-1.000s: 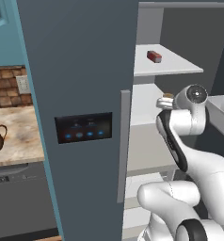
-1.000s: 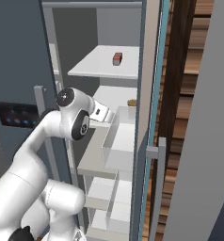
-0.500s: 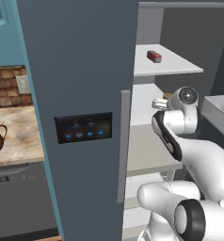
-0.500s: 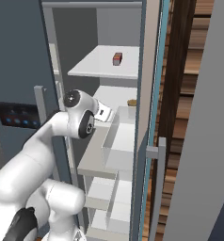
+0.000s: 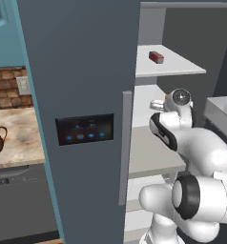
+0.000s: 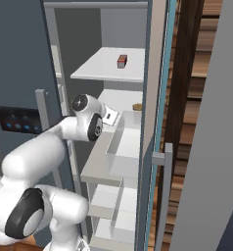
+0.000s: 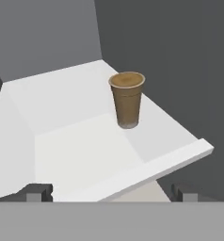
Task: Move the bar and cup from the second highest shelf to the top shelf to make space. Then, place the pitcher from the counter on the cleared second highest shelf.
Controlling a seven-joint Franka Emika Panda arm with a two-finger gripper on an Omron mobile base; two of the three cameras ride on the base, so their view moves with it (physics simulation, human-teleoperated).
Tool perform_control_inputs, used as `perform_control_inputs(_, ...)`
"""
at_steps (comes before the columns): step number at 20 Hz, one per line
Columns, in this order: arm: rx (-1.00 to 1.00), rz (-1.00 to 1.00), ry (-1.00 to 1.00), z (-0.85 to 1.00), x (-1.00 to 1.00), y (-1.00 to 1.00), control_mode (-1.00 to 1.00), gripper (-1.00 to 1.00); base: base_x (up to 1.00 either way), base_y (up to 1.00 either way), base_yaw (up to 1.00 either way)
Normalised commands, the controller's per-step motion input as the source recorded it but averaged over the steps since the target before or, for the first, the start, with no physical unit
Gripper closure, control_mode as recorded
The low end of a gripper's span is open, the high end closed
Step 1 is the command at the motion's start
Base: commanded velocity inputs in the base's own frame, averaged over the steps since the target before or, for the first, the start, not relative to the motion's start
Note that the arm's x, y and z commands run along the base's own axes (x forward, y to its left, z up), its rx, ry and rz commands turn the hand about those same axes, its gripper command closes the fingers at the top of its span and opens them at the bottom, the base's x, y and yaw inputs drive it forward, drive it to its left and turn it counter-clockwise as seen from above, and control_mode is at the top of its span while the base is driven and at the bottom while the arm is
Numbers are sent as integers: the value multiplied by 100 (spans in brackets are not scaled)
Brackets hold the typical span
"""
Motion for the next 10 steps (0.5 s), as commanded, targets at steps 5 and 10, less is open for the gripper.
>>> perform_control_inputs(5, 0, -3, 3, -5, 32, -10, -100, -100, 0, 0, 0)
perform_control_inputs(10, 0, -3, 2, -8, 29, -16, -100, -100, 0, 0, 0)
